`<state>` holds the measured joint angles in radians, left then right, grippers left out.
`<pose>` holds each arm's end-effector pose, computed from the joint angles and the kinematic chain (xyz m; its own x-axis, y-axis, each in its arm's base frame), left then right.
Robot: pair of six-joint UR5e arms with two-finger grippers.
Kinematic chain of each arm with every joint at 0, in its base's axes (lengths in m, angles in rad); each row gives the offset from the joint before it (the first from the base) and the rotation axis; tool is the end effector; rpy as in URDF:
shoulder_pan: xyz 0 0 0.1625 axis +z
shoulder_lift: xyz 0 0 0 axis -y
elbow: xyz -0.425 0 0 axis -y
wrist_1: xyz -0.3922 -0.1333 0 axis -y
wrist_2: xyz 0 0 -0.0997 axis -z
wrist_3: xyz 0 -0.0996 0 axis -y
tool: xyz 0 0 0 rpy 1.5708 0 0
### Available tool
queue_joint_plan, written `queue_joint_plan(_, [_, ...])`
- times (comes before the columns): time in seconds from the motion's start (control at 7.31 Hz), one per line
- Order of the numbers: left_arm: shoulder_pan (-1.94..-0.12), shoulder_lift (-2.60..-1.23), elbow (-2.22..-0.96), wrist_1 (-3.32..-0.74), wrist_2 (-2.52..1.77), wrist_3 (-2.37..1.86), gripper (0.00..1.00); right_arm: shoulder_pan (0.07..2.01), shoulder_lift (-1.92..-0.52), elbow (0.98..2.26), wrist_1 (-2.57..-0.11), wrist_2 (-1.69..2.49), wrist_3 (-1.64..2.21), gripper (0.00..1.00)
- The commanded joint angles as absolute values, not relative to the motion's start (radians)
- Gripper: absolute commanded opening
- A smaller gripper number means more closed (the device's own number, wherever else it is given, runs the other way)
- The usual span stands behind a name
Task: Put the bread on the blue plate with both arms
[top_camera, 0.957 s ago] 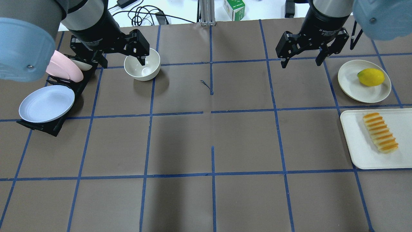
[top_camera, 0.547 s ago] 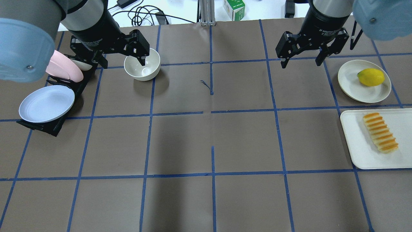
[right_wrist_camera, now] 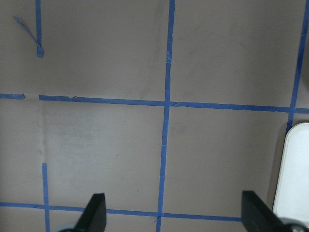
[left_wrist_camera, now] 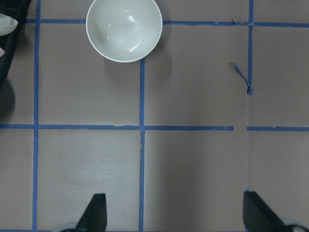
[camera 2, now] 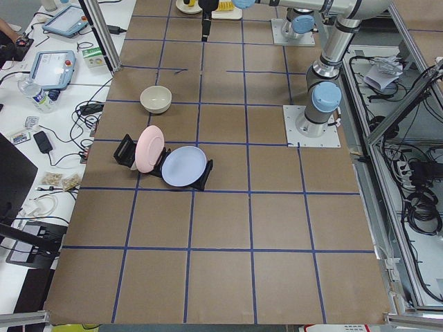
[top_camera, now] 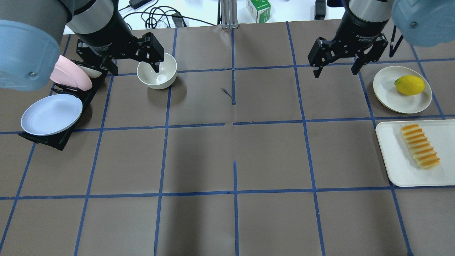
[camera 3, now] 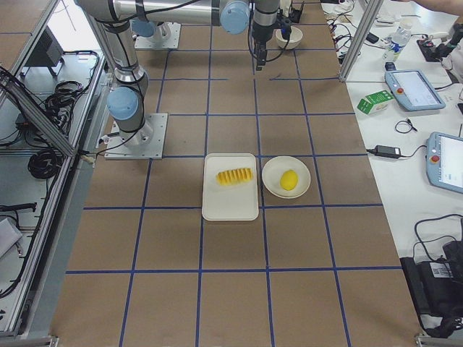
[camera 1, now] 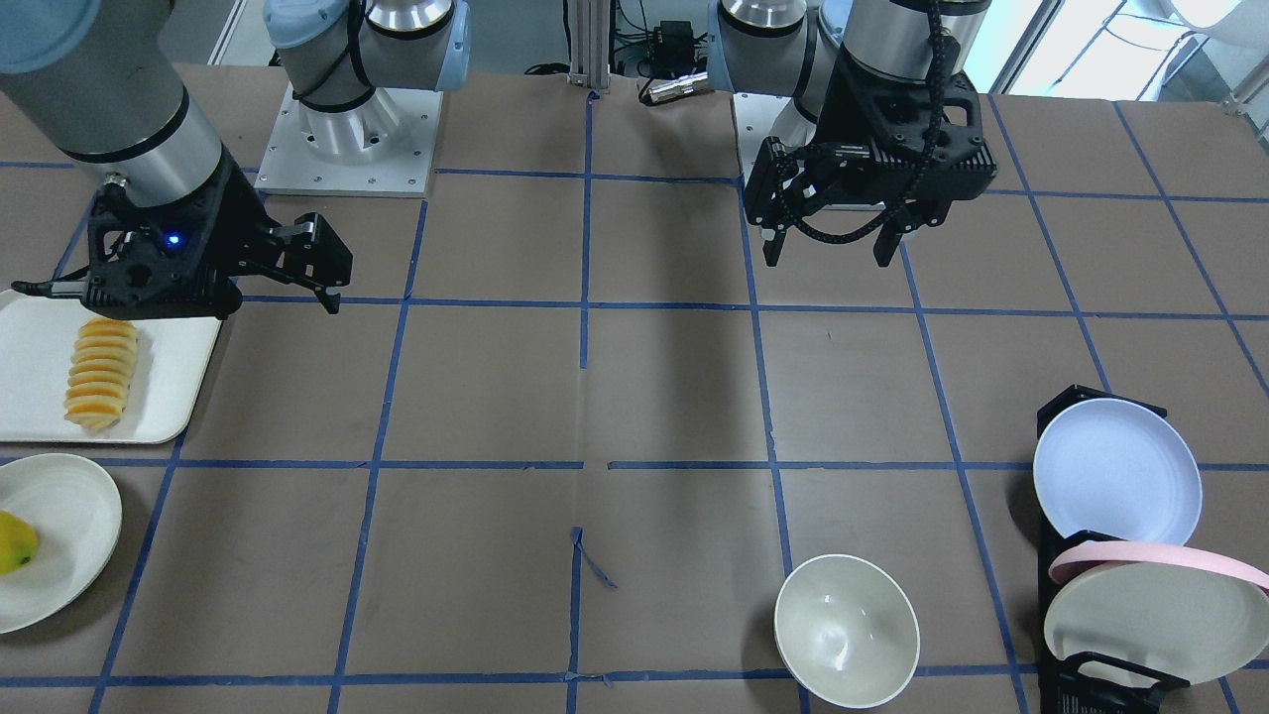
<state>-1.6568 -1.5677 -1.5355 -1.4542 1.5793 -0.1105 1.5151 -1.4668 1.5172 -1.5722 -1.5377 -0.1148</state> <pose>-0.1753 -0.4912 0.5195 -0.9997 -0.0245 0.0087 -0.0255 0.9877 -0.1544 0.1069 -0.5373 0.4611 -0.9976 -0.0574 -0.0384 -0.0591 0.9972 0.0449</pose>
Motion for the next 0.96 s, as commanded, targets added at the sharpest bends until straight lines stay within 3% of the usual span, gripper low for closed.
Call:
queue_joint_plan(0.0, [-1.657, -1.568, -1.536, -1.454, 1.580, -0.110, 1.00, 1.392, -1.482, 1.590, -1.574, -1.536, -0.252, 1.00])
queue_joint_plan(0.82, [-1.657, -1.568, -1.539, -1.456, 1.583, -0.110, 1.00, 0.987, -1.485, 1.969, -2.042, -1.624, -0.739, 1.00])
